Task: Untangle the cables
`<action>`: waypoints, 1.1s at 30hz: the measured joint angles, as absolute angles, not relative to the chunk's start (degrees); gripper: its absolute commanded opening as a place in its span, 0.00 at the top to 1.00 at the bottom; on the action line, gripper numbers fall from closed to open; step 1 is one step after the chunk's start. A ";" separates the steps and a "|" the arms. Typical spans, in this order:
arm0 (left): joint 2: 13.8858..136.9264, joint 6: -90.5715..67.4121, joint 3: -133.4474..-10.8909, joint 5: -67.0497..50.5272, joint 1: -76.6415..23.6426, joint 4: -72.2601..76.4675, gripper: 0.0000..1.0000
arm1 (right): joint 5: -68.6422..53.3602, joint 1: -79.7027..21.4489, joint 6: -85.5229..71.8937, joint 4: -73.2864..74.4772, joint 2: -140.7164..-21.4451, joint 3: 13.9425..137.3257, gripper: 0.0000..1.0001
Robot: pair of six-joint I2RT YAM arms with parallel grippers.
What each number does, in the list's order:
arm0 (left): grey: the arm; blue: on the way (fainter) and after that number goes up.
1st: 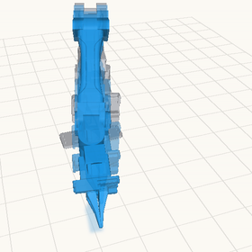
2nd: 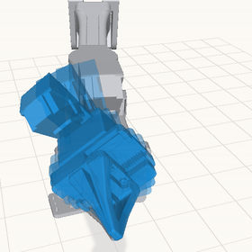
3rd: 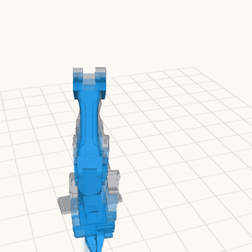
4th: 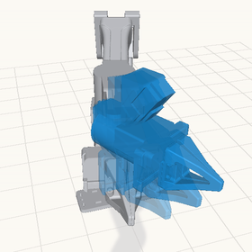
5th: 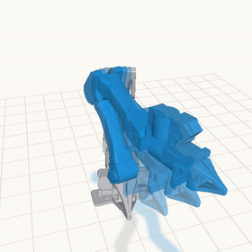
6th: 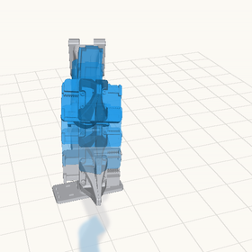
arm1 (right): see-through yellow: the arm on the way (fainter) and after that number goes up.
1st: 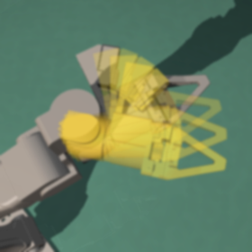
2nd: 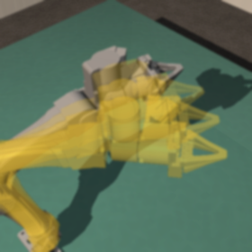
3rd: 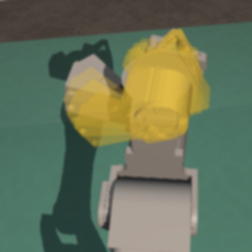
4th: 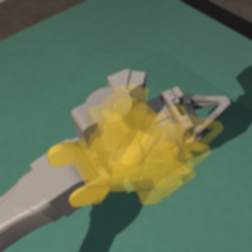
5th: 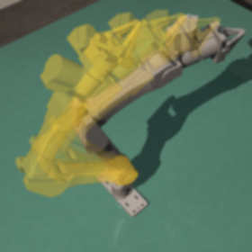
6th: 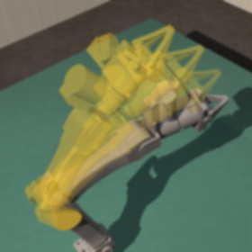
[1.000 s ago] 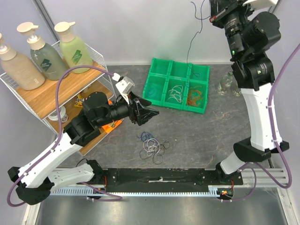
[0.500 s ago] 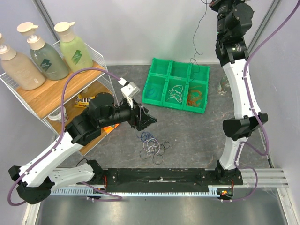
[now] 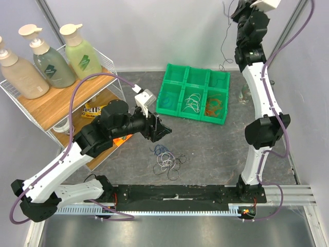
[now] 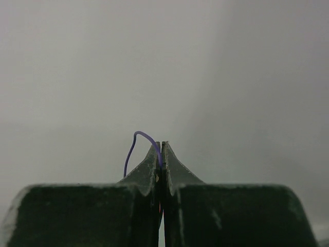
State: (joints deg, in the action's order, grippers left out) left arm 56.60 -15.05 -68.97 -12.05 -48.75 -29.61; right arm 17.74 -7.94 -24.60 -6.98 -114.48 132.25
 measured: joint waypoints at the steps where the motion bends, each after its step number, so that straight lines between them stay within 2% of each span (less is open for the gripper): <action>1: 56.86 -14.87 -69.17 -12.05 -48.75 -29.76 0.27 | 17.54 -7.97 -24.60 -7.22 -114.43 130.43 1.00; 10: 58.67 -12.91 -70.39 -12.03 -48.75 -31.27 0.26 | 18.11 -8.25 -25.02 -4.93 -113.75 108.12 1.00; 13: 58.65 -12.51 -70.39 -12.05 -48.75 -31.42 0.26 | 20.12 -8.21 -24.56 -2.55 -113.62 104.47 1.00; 23: 58.33 -11.99 -70.39 -11.49 -48.75 -31.70 0.26 | 24.29 -8.01 -17.43 5.85 -113.84 106.54 1.00; 33: 58.35 -11.81 -70.39 -10.72 -48.73 -31.86 0.26 | 18.61 -8.14 -20.08 12.82 -106.34 101.03 1.00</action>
State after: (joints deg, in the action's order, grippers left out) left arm 58.35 -11.81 -70.39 -10.72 -48.73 -31.86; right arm 18.61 -8.14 -20.08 12.82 -106.34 101.03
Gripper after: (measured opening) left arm 0.737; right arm 0.011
